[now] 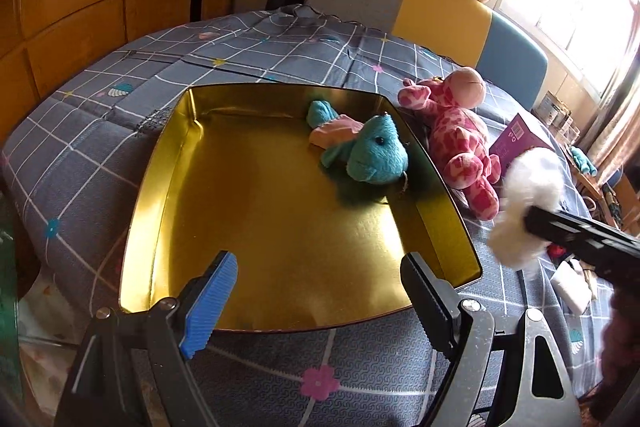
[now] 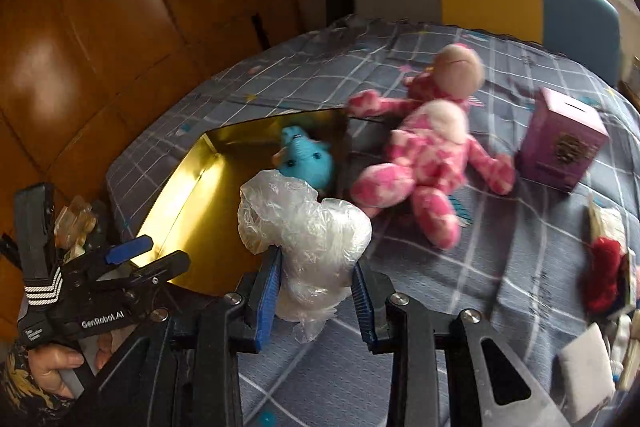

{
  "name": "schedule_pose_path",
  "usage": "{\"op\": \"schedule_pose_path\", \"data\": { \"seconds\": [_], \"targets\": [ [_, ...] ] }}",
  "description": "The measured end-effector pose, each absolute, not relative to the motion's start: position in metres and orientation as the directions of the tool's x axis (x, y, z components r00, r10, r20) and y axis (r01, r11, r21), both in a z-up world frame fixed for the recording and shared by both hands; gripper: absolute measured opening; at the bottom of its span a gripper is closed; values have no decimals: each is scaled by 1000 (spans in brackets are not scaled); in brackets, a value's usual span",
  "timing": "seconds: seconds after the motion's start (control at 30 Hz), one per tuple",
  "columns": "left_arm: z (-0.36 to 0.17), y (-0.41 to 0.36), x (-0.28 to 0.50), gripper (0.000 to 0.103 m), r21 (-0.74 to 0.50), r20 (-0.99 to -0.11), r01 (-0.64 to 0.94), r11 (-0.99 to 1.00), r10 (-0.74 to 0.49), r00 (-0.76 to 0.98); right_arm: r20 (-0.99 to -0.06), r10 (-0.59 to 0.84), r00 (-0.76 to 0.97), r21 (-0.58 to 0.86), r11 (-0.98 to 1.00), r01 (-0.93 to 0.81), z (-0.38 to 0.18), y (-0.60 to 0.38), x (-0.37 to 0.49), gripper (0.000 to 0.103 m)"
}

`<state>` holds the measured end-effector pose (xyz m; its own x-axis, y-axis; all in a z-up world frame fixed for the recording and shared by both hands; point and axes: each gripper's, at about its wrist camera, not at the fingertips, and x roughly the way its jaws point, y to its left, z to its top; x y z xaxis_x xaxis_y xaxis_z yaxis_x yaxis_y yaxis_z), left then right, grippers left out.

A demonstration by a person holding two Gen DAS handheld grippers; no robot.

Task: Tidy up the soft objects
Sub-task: 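Carry the plastic-wrapped white item with the right gripper into the tray and release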

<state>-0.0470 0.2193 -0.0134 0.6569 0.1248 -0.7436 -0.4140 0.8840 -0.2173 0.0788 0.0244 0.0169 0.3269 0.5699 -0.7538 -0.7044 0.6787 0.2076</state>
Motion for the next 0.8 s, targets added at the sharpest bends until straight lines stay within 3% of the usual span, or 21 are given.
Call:
{"op": "schedule_pose_path", "data": {
  "seconds": [0.47,0.8],
  "targets": [
    [-16,236,-52,85,-240,-743,-456,857,140,655,-850,435,298,77,662,-745,-25,101,92,34],
    [-19,241,-53,85,-242,-747,-457,856,137,651,-860,360,360,-9,696,-718,-47,117,103,42]
  ]
}}
